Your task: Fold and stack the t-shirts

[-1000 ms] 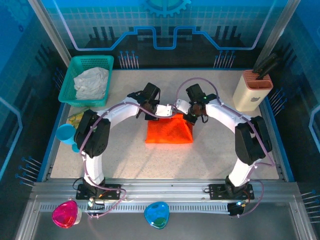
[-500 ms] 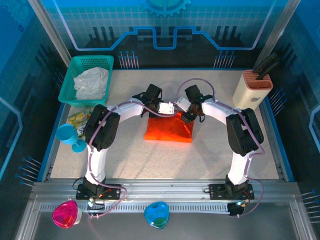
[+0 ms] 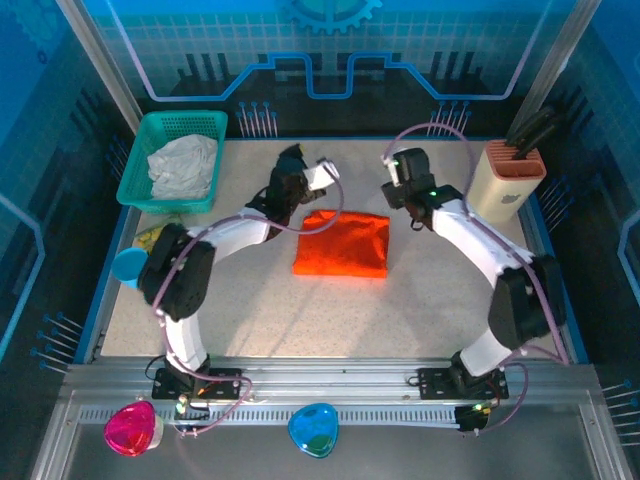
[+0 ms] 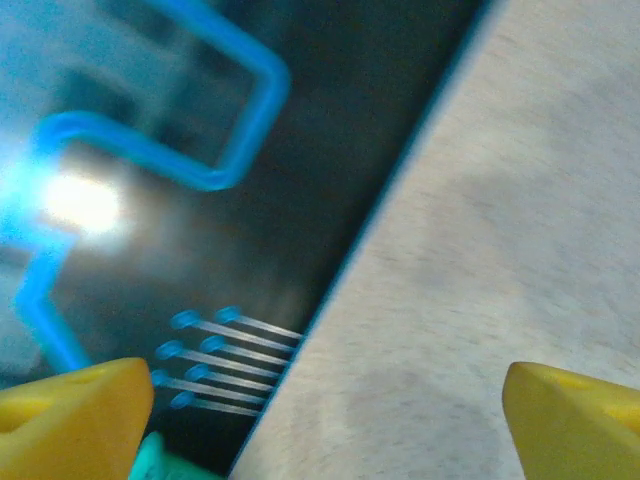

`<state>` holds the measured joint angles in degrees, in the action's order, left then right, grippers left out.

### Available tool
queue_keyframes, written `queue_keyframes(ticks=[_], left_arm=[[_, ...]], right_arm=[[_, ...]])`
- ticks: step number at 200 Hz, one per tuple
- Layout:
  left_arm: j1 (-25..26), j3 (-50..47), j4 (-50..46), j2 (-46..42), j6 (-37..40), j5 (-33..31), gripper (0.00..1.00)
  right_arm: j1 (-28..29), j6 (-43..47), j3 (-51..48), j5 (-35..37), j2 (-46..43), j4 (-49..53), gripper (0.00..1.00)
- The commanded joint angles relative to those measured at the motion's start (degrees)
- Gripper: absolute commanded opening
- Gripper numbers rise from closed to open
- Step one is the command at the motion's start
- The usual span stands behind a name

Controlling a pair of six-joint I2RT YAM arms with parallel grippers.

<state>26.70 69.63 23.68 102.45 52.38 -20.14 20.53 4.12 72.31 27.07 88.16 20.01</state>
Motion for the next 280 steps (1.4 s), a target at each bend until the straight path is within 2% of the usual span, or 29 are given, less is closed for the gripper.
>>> queue_keyframes(ticks=[1,18,40,52,63,84,100,110,137,149,165,182,220,238,267,280], left_arm=[[-1.0,-0.9,-5.7,-13.4,-16.5,-4.8,0.99],[-1.0,-0.4,-19.4,-20.9,-29.2,-3.3,0.99],[-1.0,2.8,-40.8,-27.5,-48.0,-1.6,0.99],[-1.0,4.9,-52.8,-29.5,-58.0,0.2,0.99],[-1.0,5.8,-62.2,-30.4,-64.4,5.1,0.99],[-0.9,3.2,-71.1,-30.8,-73.0,15.3,0.99],[-0.7,-2.4,-69.8,-30.8,-77.5,22.8,0.99],[-0.3,-5.5,-67.7,-30.4,-79.9,24.5,1.00],[0.5,-9.5,-63.1,-28.1,-83.5,22.4,0.98],[0.5,-9.6,-61.8,-26.3,-84.3,21.7,0.85],[0.6,-8.3,-61.4,-22.6,-84.7,20.2,0.75],[0.8,-6.1,-61.7,-17.7,-84.1,18.9,0.70],[2.3,-3.5,-57.9,-8.5,-82.4,16.3,0.68],[2.5,-2.8,-55.8,-5.1,-82.2,16.1,0.56],[2.5,-0.9,-54.1,1.5,-81.8,14.8,0.51],[2.5,0.0,-53.2,4.6,-81.8,15.2,0.44]], right_arm=[[-2.3,-17.5,0.1,3.0,-7.7,11.8,0.66],[-3.7,-22.5,-1.8,-5.9,-12.6,17.9,0.66],[-4.4,-26.6,-7.3,-18.7,-19.0,20.3,0.67],[-4.5,-30.9,-10.5,-22.2,-21.8,20.4,0.67],[-3.9,-34.7,-13.4,-23.6,-24.0,20.4,0.67],[-2.5,-40.0,-18.9,-25.6,-27.4,18.1,0.67],[-2.3,-43.6,-21.6,-27.3,-27.2,16.4,0.67],[-2.4,-44.8,-22.7,-29.0,-25.3,15.5,0.67],[-1.6,-46.2,-23.0,-32.7,-16.9,12.0,0.70],[-0.7,-46.3,-22.6,-31.2,-13.4,10.6,0.70],[0.4,-46.5,-22.2,-28.7,-9.3,8.9,0.70],[1.0,-46.2,-20.7,-28.4,-4.9,7.2,0.64],[2.7,-45.4,-17.2,-27.6,3.9,6.2,0.57],[3.4,-45.4,-16.4,-28.0,6.9,5.4,0.53],[3.8,-45.0,-15.0,-28.0,10.3,5.7,0.44],[3.8,-44.9,-14.5,-28.0,11.4,5.7,0.40]])
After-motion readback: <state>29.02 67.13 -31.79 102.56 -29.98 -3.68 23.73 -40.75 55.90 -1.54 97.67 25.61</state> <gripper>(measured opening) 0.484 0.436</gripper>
